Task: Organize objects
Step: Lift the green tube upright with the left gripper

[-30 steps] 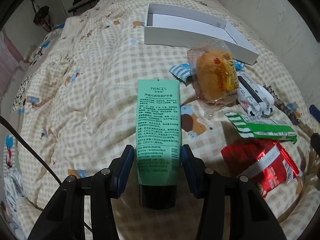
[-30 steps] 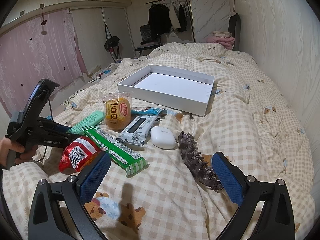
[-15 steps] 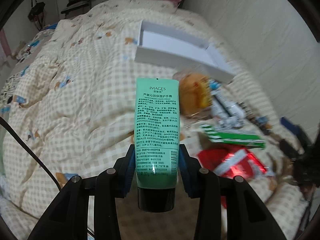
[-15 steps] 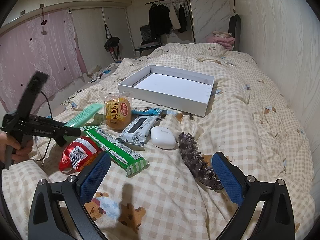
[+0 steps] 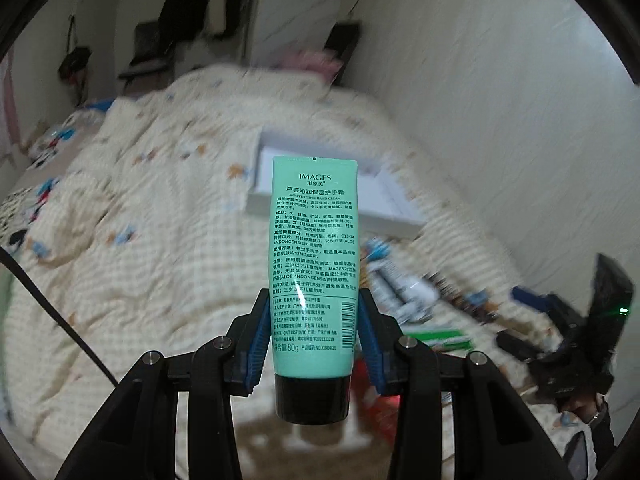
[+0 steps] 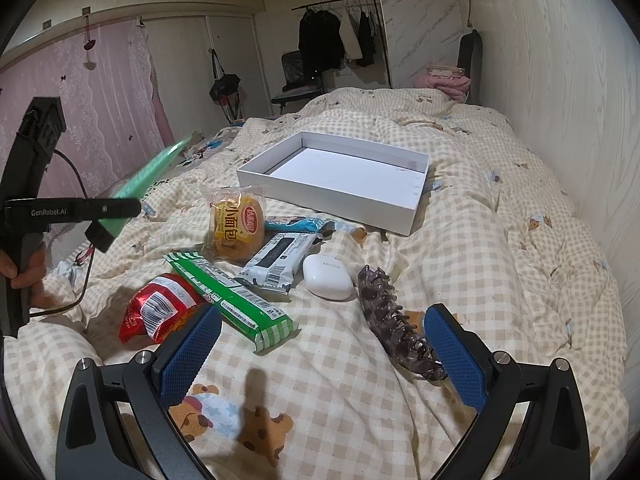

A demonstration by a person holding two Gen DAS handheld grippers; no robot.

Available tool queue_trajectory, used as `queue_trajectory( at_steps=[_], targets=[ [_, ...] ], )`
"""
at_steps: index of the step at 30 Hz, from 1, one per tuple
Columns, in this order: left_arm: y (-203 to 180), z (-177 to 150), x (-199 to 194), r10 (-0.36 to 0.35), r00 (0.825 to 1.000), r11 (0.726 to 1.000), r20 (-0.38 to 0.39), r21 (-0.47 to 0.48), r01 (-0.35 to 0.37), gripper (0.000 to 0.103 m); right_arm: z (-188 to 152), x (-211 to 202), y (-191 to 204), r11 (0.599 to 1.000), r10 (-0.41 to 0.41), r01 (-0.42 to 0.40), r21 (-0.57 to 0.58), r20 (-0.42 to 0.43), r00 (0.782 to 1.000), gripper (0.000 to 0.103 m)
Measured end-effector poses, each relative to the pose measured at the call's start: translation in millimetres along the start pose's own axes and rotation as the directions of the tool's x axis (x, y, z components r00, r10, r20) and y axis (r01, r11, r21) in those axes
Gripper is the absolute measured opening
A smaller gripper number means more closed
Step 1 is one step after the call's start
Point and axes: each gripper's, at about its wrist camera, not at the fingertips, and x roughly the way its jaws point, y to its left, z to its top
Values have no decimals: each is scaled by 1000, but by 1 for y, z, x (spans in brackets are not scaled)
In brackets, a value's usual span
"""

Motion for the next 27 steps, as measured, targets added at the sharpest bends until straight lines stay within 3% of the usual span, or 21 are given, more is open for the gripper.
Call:
queue_trajectory(
  at_steps=[7, 10, 13, 22, 27],
  targets=[
    [-15, -14, -4, -28, 997, 998, 69, 60, 24, 44, 1, 2, -1, 1000, -11, 11, 4, -3, 1000, 102],
    [-19, -17, 0, -40, 998, 997, 50, 70, 37, 44, 0, 2, 0, 1000, -11, 11, -4, 1, 1000, 102],
    [-24, -21, 7, 2, 1000, 996, 23, 87, -4, 44, 0, 3, 2, 1000, -9, 9, -12, 0, 1000, 102],
    [-26, -30, 12, -17, 1000, 997, -24, 79, 19, 44, 3, 4, 2, 1000, 20, -20, -10, -6, 1000, 102],
    [-23, -31, 7, -45, 999, 996, 16, 73, 44, 44, 29, -9, -30, 996, 82, -81, 26, -24, 996, 98]
  ],
)
